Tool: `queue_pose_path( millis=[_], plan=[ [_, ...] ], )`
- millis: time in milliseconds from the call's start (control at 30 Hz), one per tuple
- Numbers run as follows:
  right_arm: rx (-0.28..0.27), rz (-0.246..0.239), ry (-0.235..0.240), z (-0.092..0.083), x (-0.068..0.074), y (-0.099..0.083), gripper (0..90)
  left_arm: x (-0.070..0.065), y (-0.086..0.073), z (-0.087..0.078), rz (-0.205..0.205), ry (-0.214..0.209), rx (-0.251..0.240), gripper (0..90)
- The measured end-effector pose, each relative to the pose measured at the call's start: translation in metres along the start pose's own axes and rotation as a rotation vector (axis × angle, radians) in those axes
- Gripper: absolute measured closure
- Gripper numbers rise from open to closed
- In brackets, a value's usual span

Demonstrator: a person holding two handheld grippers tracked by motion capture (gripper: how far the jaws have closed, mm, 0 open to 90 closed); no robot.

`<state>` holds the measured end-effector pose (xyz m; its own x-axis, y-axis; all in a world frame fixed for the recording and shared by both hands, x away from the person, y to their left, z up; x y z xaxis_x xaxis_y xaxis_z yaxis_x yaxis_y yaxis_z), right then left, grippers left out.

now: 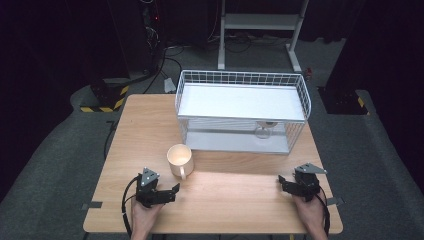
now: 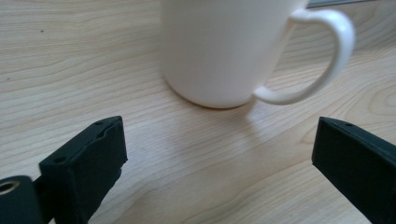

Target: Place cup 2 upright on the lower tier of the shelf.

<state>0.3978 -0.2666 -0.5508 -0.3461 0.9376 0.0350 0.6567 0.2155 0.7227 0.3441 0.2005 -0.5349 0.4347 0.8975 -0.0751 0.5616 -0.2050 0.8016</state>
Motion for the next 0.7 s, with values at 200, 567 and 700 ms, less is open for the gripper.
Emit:
queue_pose_path(
  millis=[200, 567, 700],
  plan=[
    [0.000, 0.000, 0.000, 0.000, 0.000, 0.000, 27.5, -0.006, 0.007, -0.002, -0.007, -0.009, 0.016, 1.0],
    [0.000, 0.000, 0.000, 0.000, 0.000, 0.000, 27.5, -0.013, 0.026, -0.005, 0.016, -0.004, -0.020, 0.3],
    [0.000, 0.000, 0.000, 0.000, 0.000, 0.000, 27.5, -0.015, 0.034, -0.004, 0.025, -0.008, -0.025, 0.3]
  ],
)
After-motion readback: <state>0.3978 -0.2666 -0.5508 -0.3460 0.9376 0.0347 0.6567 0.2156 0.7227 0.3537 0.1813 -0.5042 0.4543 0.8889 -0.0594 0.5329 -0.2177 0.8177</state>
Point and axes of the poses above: each handheld gripper's, and its own axes: z roughly forward along the jaws, y roughly out of its top, x roughly to its left, the point moved 4 cm from there along z, roughly forward along the jaws, and after that the axes turned 4 degrees about z, right-handed, at the moved point
